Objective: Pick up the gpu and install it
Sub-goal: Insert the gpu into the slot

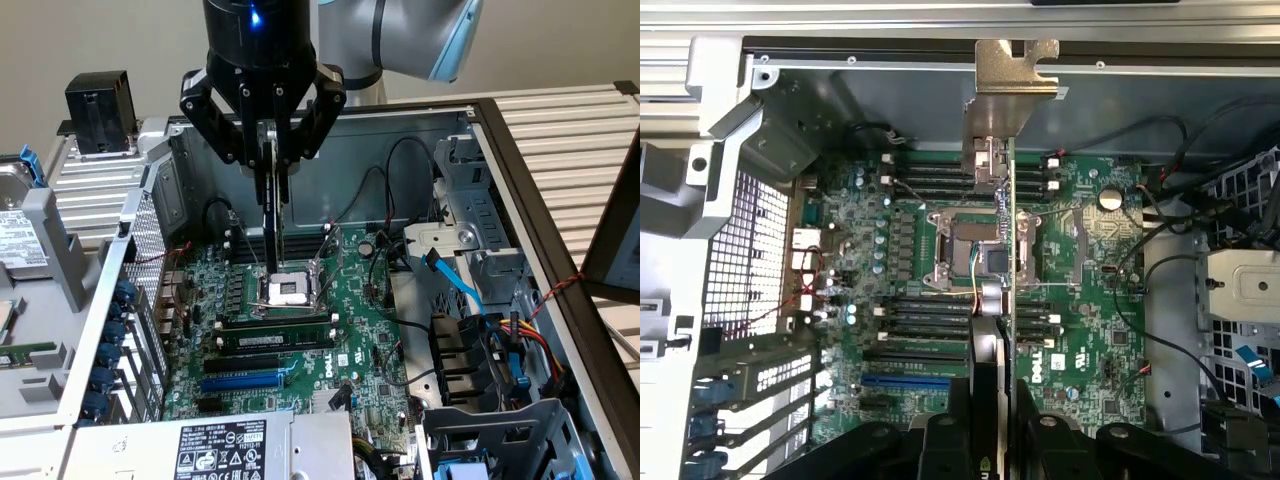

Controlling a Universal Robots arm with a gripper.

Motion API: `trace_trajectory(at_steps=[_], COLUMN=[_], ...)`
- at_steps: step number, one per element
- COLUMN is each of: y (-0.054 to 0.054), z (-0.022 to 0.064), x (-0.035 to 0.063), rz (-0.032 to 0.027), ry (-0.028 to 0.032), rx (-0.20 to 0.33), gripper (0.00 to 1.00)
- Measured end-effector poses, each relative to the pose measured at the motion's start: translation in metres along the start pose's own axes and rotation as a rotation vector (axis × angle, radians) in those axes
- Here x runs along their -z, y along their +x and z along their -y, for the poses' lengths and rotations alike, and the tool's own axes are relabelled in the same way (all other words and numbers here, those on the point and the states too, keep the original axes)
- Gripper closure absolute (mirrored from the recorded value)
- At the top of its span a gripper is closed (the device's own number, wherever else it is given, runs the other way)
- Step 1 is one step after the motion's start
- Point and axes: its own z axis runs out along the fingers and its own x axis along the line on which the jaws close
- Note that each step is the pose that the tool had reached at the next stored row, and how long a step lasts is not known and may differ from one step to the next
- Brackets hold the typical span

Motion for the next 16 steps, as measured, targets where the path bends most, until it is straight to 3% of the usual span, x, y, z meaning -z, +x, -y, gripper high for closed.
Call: trace_trajectory(at_steps=[11, 16], y=[0.0002, 0.0003], z=[-0.0003, -0.0001], x=[-0.0005, -0.0019], rz=[0.0013, -0.0107], ry=[-0.0001, 0.0014], rx=[0.008, 0.096], gripper=[0.73, 0.73])
